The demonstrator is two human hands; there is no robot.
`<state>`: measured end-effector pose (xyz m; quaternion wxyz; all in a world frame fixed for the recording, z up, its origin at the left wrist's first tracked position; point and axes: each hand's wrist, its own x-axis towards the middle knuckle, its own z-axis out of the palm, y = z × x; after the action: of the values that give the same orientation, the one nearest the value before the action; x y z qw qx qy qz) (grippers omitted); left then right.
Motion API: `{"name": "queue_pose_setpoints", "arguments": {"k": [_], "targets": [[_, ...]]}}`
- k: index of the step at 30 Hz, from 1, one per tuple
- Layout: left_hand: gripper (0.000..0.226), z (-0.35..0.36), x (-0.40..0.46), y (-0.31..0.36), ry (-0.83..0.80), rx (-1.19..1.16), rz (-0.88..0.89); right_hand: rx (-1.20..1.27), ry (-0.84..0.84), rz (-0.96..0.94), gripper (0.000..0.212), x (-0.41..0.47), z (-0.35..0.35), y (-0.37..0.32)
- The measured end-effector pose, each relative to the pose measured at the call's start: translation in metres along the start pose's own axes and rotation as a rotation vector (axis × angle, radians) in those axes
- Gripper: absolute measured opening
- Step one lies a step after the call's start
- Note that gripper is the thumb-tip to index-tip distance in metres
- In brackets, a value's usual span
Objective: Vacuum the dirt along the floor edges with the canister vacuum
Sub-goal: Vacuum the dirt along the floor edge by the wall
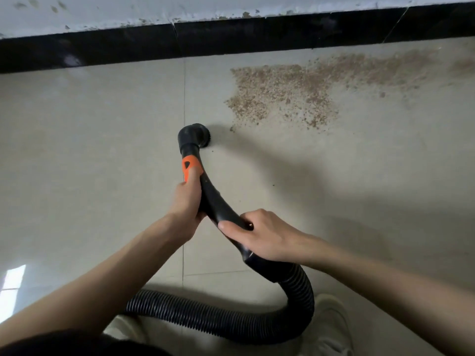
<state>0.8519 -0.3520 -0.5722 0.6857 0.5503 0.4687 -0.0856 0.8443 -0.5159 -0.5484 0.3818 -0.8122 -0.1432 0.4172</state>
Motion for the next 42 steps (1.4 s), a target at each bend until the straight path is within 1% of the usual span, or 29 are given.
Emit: {"name": "queue_pose_setpoints", "arguments": {"k": [2,5,7,10,14,19,24,28,30,33,38,42], "targets": [[0.046,-0.001,-0.01,-0.007,-0.039,0.0,-0.012,0.004,0.017,0.013,0.052,-0.013,0.009,0.003],[0.051,0.014,-0.012,-0.001,-0.133,0.05,-0.017,0.014,0.134,0.061,0.06,-0.021,0.01,0.005],[0.049,0.029,-0.011,0.006,-0.164,0.066,-0.006,0.036,0.196,0.091,0.062,-0.021,0.005,0.008],[0.05,0.046,-0.011,0.013,-0.19,0.096,0.003,0.038,0.222,0.125,0.06,-0.02,-0.004,0.01],[0.049,0.034,-0.013,0.007,-0.099,0.076,-0.004,0.019,0.143,0.096,0.056,-0.021,-0.008,0.009],[0.036,-0.007,-0.019,-0.005,-0.041,0.06,-0.045,-0.034,-0.031,0.058,0.054,-0.025,0.008,0.003],[0.048,-0.026,-0.035,-0.021,0.079,0.09,-0.036,-0.061,-0.205,0.052,0.057,-0.038,0.014,-0.008],[0.039,-0.041,-0.047,-0.034,0.095,0.045,-0.077,-0.133,-0.3,0.08,0.058,-0.046,0.017,-0.014],[0.032,-0.043,-0.053,-0.036,0.082,0.007,-0.098,-0.156,-0.32,0.095,0.06,-0.049,0.016,-0.015],[0.031,-0.038,-0.059,-0.038,0.023,0.01,-0.101,-0.157,-0.305,0.113,0.058,-0.059,0.013,-0.013],[0.026,-0.02,-0.065,-0.032,-0.053,0.039,-0.076,-0.05,-0.277,0.143,0.057,-0.072,0.0,-0.011],[0.026,-0.003,-0.069,-0.025,-0.118,0.079,-0.101,-0.002,-0.235,0.162,0.055,-0.082,0.0,-0.012]]}}
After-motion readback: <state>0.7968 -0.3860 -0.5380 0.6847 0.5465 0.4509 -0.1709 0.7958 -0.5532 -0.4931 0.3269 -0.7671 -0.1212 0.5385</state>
